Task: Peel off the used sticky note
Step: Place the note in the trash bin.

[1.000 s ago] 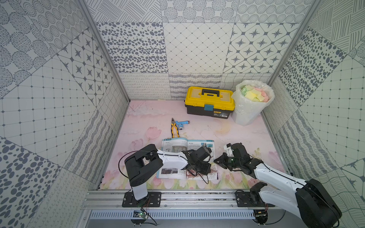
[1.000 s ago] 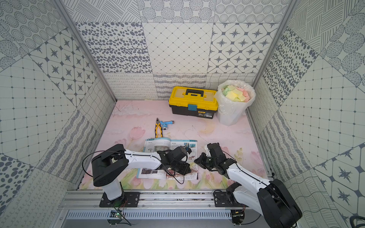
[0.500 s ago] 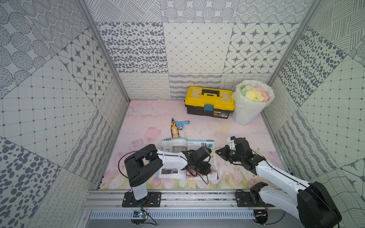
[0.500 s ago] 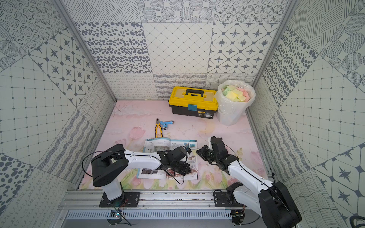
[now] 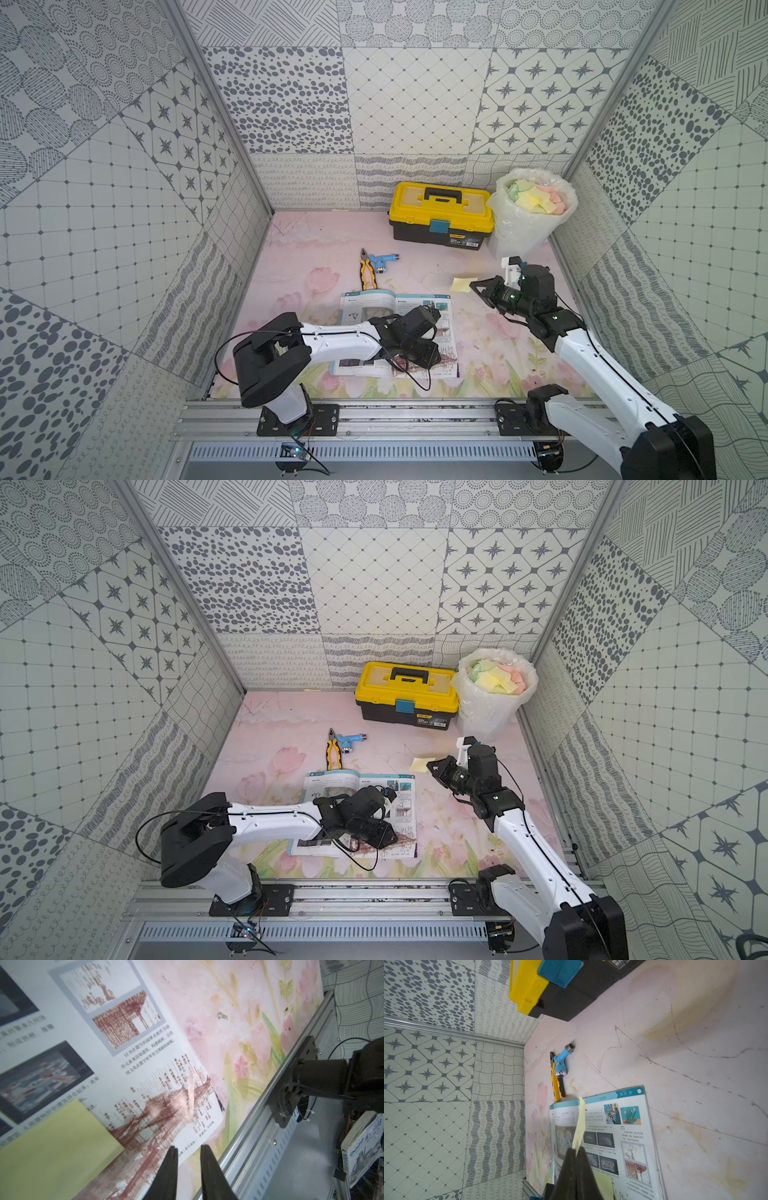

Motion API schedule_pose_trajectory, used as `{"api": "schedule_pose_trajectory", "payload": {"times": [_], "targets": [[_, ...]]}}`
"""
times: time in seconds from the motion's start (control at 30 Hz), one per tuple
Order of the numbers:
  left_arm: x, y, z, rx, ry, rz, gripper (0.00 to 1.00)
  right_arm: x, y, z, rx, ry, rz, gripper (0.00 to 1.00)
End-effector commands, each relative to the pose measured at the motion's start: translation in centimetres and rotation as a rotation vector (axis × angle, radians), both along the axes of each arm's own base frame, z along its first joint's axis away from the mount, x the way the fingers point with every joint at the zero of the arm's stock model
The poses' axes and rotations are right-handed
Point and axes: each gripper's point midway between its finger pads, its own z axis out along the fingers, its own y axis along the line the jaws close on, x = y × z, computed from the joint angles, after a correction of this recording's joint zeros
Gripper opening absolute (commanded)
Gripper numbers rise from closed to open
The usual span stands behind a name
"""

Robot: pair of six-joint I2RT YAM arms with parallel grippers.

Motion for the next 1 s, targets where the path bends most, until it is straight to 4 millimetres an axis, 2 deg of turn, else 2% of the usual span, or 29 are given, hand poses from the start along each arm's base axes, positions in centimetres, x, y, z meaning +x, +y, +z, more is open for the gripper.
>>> {"api": "schedule_pose_trajectory", "payload": {"times": [0.0,0.1,0.27,0.4,0.57,0.73,0.8,0.97], "targets": [[1.0,1.7,1.7,0.023,-0.089,0.026,0.26,0.6,-0.5,4.1,-0.029,-0.109,0.025,0.00],[1.7,2.6,3.0,0.000,-0.113,0.063,0.28,1.8,-1.6,7.5,-0.052,-0.190,-0.003,0.00],[2.9,4.2,4.2,-0.044,-0.131,0.139,0.31,4.6,-4.9,13.3,-0.066,-0.307,-0.101,0.00],[3.5,5.4,4.7,-0.063,-0.141,0.187,0.33,7.2,-8.4,16.9,-0.084,-0.365,-0.197,0.00],[4.0,6.5,5.0,-0.064,-0.158,0.224,0.37,11.0,-13.3,19.9,-0.082,-0.395,-0.305,0.00],[4.3,7.2,5.2,-0.063,-0.171,0.246,0.41,14.8,-17.5,19.5,-0.069,-0.358,-0.384,0.00],[4.3,7.4,5.4,-0.064,-0.177,0.255,0.43,16.4,-18.9,18.5,-0.076,-0.333,-0.409,0.00],[4.4,8.0,5.5,-0.054,-0.189,0.269,0.47,19.4,-20.7,16.4,-0.091,-0.268,-0.419,0.00]]}}
